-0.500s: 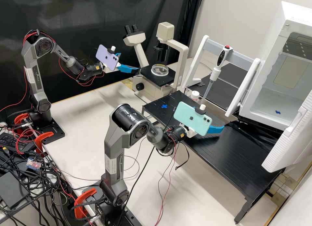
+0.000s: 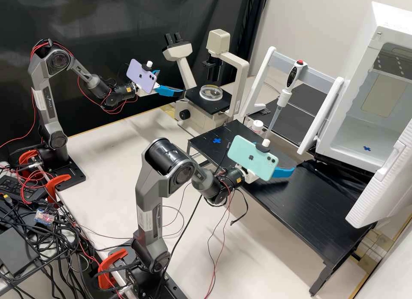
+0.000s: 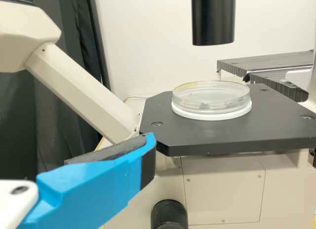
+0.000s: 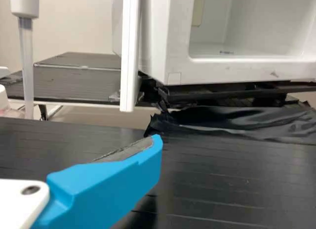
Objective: Move the petri dish to the bench
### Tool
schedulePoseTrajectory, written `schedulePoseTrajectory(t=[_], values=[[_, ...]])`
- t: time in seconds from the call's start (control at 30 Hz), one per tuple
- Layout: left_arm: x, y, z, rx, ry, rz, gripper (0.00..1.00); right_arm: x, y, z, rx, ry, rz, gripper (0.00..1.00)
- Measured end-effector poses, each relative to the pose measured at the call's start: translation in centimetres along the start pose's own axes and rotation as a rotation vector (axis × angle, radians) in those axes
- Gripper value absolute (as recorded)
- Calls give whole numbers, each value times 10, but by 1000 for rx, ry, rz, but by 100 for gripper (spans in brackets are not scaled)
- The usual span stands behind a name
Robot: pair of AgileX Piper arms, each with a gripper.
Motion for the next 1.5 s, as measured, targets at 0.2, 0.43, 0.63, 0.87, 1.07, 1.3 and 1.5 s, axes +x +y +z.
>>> schedulePoseTrajectory(t=[0.2,0.43,0.63,0.87,1.07,1.3,1.5], values=[[0,0,0,0,0,0,100,-22,-6,-17,-4,72,-18,100],[0,0,0,0,0,0,100,-46,-17,-52,-5,230,-44,100],[0,0,0,0,0,0,100,-57,-39,-90,-44,357,-103,100],[0,0,0,0,0,0,100,-53,-58,-138,-100,472,-140,100],[0,0,0,0,0,0,100,-33,-78,-170,-139,478,-200,100],[0,0,0,0,0,0,100,-3,-98,-200,-155,464,-265,100],[0,0,0,0,0,0,100,26,-115,-218,-152,429,-325,100]])
